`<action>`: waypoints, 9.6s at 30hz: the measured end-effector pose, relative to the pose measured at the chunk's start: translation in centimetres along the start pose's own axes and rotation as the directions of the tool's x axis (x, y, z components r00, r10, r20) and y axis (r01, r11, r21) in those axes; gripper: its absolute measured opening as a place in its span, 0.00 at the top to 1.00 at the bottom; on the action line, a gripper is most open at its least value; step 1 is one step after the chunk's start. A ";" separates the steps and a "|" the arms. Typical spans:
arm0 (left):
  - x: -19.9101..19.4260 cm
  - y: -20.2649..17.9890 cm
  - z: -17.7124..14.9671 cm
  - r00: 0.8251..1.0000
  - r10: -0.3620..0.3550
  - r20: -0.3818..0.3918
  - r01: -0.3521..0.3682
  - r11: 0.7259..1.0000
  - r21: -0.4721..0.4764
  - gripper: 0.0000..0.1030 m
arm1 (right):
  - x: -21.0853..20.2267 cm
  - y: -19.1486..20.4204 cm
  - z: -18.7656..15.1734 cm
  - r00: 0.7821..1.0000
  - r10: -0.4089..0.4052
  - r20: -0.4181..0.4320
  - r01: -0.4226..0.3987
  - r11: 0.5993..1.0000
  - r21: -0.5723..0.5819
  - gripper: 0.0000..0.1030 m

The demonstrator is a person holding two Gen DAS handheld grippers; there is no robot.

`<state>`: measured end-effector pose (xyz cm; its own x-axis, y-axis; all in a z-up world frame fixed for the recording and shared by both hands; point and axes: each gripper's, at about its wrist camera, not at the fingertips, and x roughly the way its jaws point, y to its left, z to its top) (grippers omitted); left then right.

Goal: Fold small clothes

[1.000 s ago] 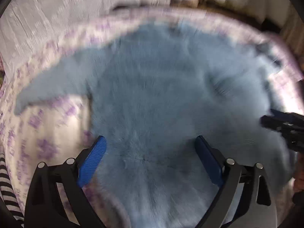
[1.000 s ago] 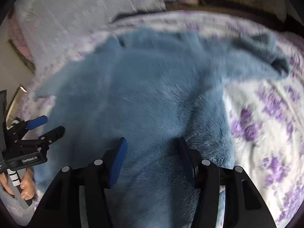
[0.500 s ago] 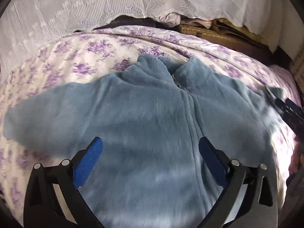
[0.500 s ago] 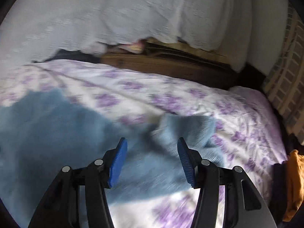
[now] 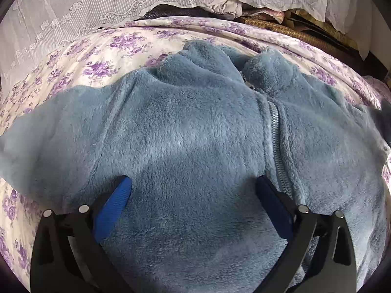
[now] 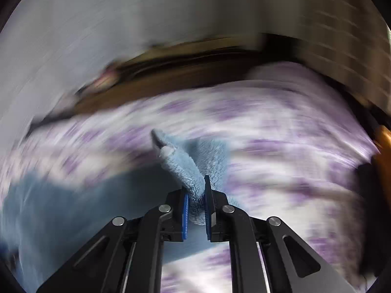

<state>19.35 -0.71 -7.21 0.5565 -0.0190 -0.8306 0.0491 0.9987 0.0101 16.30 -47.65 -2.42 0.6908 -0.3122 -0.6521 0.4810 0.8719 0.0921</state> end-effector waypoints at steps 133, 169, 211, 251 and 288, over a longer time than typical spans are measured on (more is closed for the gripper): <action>-2.1 -16.8 2.7 0.999 -0.047 0.002 0.047 0.998 0.043 0.04 | 3.7 -13.1 -1.4 0.973 0.230 -0.005 -0.191 0.823 0.535 0.44; -1.9 6.3 -2.6 0.986 0.159 0.041 -0.154 0.982 -0.106 0.04 | -3.1 -2.0 0.7 0.927 0.357 0.114 -0.373 0.911 0.177 0.90; -0.4 0.1 2.4 0.996 -0.063 0.056 0.065 0.998 -0.020 0.04 | -8.5 20.6 -2.7 0.783 0.620 -0.054 -0.622 0.783 -0.011 0.90; -1.2 2.1 2.6 0.897 -0.442 0.021 0.436 0.872 -0.222 0.04 | -4.4 11.2 -3.5 0.840 0.534 -0.098 -0.535 0.845 0.014 0.61; -0.2 1.1 2.4 0.962 -0.271 0.020 0.271 0.952 -0.146 0.86 | 0.2 12.0 -3.6 0.884 0.424 -0.196 -0.435 0.900 -0.015 0.70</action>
<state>21.29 0.27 -5.64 0.5387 -0.2897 -0.7911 0.0766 0.9520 -0.2964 20.28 -35.96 -4.13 0.7089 0.1680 -0.6850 0.1242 0.9263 0.3556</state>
